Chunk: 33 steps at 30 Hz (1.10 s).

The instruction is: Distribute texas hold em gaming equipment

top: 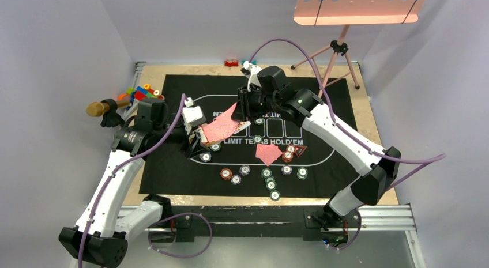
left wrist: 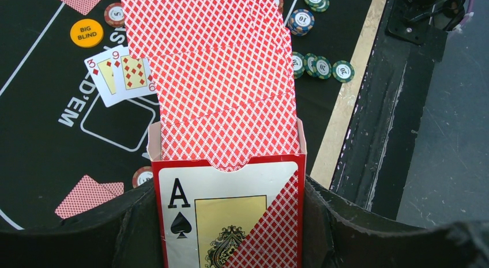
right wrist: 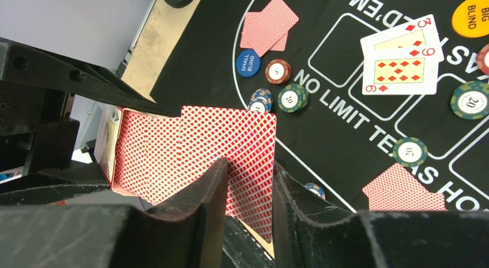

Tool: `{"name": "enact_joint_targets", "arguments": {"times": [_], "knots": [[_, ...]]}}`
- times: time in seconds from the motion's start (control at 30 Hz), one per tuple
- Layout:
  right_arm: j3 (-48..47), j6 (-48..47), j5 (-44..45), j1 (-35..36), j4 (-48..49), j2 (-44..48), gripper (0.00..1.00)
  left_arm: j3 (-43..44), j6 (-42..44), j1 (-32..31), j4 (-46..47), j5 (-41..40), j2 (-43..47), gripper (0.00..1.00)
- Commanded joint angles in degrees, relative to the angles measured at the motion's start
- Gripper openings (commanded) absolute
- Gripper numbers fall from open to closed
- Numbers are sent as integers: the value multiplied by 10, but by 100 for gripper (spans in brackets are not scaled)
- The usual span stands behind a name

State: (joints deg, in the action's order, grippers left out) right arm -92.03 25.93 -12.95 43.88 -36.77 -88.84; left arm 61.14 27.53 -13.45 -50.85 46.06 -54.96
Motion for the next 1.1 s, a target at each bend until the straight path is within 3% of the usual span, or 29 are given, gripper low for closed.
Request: {"name": "enact_joint_targets", "arguments": {"times": [0.0, 0.17, 0.5, 0.63, 0.8, 1.07], "knots": [[-26, -6, 17, 2, 3, 39, 31, 6, -6, 4, 24, 28, 9, 0], [-28, 12, -25, 1, 24, 53, 20, 6, -4, 4, 21, 26, 10, 0], [-43, 27, -80, -1, 43, 63, 10, 5, -3, 4, 19, 26, 14, 0], [-65, 27, -72, -24, 36, 78, 0, 4, -1, 4, 16, 25, 16, 0], [-75, 29, -61, -79, 27, 93, 0, 4, 2, 4, 8, 25, 20, 0], [-66, -36, 120, -93, 4, 54, 0, 5, 5, 4, -19, 30, 39, 0]]}}
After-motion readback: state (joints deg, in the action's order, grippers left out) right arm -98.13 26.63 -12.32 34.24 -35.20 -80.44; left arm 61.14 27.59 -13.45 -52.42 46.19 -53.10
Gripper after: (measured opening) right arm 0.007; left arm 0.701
